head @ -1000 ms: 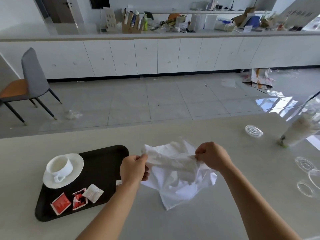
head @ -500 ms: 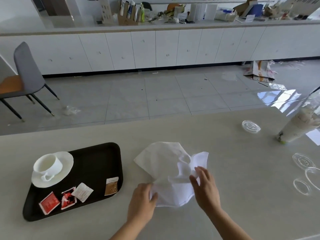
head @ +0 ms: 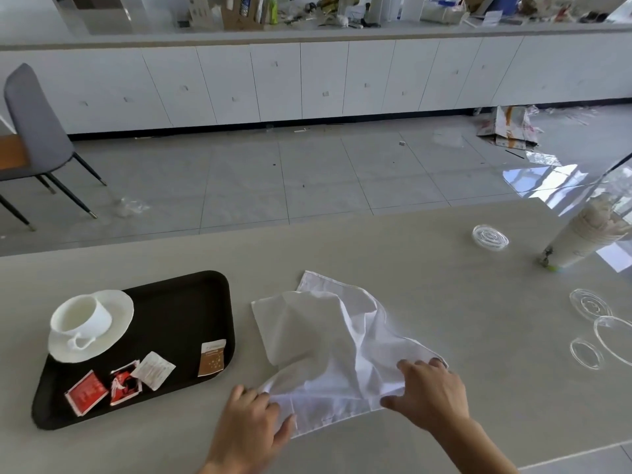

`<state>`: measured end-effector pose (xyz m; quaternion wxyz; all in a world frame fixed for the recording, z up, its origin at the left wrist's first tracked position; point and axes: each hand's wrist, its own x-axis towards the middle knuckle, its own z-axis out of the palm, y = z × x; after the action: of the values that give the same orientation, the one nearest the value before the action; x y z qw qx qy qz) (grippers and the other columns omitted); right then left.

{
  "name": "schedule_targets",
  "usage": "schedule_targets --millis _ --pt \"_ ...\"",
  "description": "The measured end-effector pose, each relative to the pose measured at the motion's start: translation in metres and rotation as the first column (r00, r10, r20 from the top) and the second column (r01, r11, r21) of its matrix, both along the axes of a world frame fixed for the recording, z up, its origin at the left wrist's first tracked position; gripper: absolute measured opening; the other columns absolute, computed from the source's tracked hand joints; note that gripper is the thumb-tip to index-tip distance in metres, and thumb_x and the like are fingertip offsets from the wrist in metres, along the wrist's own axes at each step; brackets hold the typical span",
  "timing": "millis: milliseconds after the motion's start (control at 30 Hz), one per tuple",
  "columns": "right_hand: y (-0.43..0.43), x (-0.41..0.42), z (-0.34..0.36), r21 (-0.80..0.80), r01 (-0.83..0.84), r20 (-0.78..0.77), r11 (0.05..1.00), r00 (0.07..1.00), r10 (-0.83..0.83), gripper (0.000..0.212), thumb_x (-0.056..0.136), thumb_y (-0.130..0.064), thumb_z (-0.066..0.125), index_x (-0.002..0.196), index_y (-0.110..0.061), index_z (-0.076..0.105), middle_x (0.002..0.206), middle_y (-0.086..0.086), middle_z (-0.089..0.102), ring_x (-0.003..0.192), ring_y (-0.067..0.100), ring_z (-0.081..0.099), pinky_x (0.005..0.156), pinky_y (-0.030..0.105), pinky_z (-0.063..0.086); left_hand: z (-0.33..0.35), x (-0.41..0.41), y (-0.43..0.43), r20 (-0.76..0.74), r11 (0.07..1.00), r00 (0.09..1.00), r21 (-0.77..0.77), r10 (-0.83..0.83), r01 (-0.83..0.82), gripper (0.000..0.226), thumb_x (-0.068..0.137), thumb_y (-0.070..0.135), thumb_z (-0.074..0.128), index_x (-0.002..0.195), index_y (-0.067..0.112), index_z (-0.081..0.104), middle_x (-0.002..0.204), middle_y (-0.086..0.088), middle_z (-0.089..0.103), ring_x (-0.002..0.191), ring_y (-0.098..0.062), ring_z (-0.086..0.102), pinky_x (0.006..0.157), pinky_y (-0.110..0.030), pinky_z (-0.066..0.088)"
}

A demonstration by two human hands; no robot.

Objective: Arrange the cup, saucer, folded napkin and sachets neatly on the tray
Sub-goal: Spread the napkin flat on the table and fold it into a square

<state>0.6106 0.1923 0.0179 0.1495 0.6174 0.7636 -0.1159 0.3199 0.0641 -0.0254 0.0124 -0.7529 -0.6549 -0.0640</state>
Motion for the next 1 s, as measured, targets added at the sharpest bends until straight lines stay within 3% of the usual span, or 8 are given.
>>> schedule_targets --millis 100,200,333,500,567,667,833,1000 --pt "0.024 -0.003 0.020 -0.045 0.174 -0.250 0.984 0.952 -0.180 0.041 0.067 -0.062 0.063 0.099 -0.037 0.065 0.095 -0.014 0.070 0.094 0.018 0.065 0.072 0.028 0.051 0.012 0.001 0.013 0.145 0.987 0.980 0.061 0.138 -0.148 0.042 0.087 0.034 0.045 0.049 0.019 0.054 0.047 0.000 0.054 0.043 -0.022 0.049 0.052 -0.032 0.040" --pt "0.062 -0.026 0.032 0.173 0.333 -0.510 0.927 0.835 -0.205 0.014 0.079 -0.035 0.052 0.083 -0.030 0.064 0.074 -0.007 0.069 0.074 0.028 0.066 0.059 0.028 0.049 0.023 0.006 0.040 0.301 0.961 0.927 0.091 0.225 -0.263 0.022 0.085 0.025 0.051 0.065 0.016 0.053 0.067 -0.001 0.052 0.061 -0.022 0.049 0.054 -0.036 0.041" --pt "0.115 -0.073 0.026 0.190 0.082 -0.582 0.978 0.812 0.045 0.031 0.091 -0.007 0.050 0.108 -0.022 0.072 0.111 0.004 0.073 0.101 0.032 0.065 0.077 0.034 0.051 0.027 0.016 0.084 0.285 0.979 0.938 -0.009 0.198 -0.204 0.016 0.088 0.020 0.057 0.102 0.012 0.058 0.111 -0.009 0.055 0.097 -0.028 0.056 0.078 -0.039 0.050" --pt "0.146 -0.104 -0.008 -0.198 -0.443 -0.424 0.874 0.843 0.331 0.049 0.097 -0.010 0.044 0.140 -0.033 0.051 0.139 0.000 0.058 0.122 0.026 0.056 0.082 0.021 0.037 0.000 0.009 0.106 0.159 0.956 0.968 -0.251 0.195 -0.152 0.059 0.097 0.043 0.038 0.146 0.013 0.028 0.150 -0.009 0.030 0.137 -0.026 0.035 0.109 -0.035 0.037" --pt "0.153 -0.095 -0.015 -0.209 -0.510 -0.380 0.834 0.828 0.411 0.051 0.096 -0.015 0.048 0.144 -0.033 0.044 0.149 -0.006 0.047 0.134 0.021 0.044 0.093 0.019 0.034 -0.011 0.004 0.102 0.081 0.938 0.979 -0.311 0.187 -0.153 0.068 0.095 0.046 0.039 0.151 0.012 0.019 0.157 -0.011 0.021 0.145 -0.029 0.021 0.117 -0.037 0.025" --pt "0.166 -0.067 -0.026 -0.131 -0.332 -0.216 0.934 0.929 0.300 0.061 0.097 -0.045 0.047 0.152 -0.030 0.026 0.162 -0.010 0.021 0.148 0.017 0.021 0.116 0.034 0.028 -0.022 -0.002 0.097 -0.020 0.914 0.975 -0.343 0.223 -0.217 0.074 0.095 0.049 0.038 0.153 0.013 0.009 0.161 -0.014 0.006 0.148 -0.034 0.009 0.118 -0.047 0.015" --pt "0.169 -0.019 -0.046 -0.085 0.022 -0.148 0.996 0.988 -0.034 0.074 0.095 -0.064 0.036 0.153 -0.020 0.021 0.165 -0.002 0.009 0.151 0.025 0.007 0.117 0.046 0.025 -0.020 -0.009 0.116 -0.082 0.830 0.914 -0.393 0.396 -0.395 0.081 0.089 0.065 0.026 0.153 0.020 0.005 0.162 -0.008 -0.011 0.146 -0.035 -0.016 0.116 -0.054 -0.006" --pt "0.162 -0.025 -0.054 0.091 -0.036 -0.225 0.995 0.973 0.056 0.070 0.096 -0.065 0.027 0.154 -0.027 0.018 0.165 -0.003 0.009 0.152 0.022 0.007 0.121 0.039 0.014 -0.009 -0.002 0.139 -0.029 0.897 0.921 -0.214 0.389 -0.386 0.066 0.087 0.041 0.045 0.147 0.018 0.030 0.159 -0.012 0.019 0.147 -0.034 0.009 0.118 -0.052 0.015"
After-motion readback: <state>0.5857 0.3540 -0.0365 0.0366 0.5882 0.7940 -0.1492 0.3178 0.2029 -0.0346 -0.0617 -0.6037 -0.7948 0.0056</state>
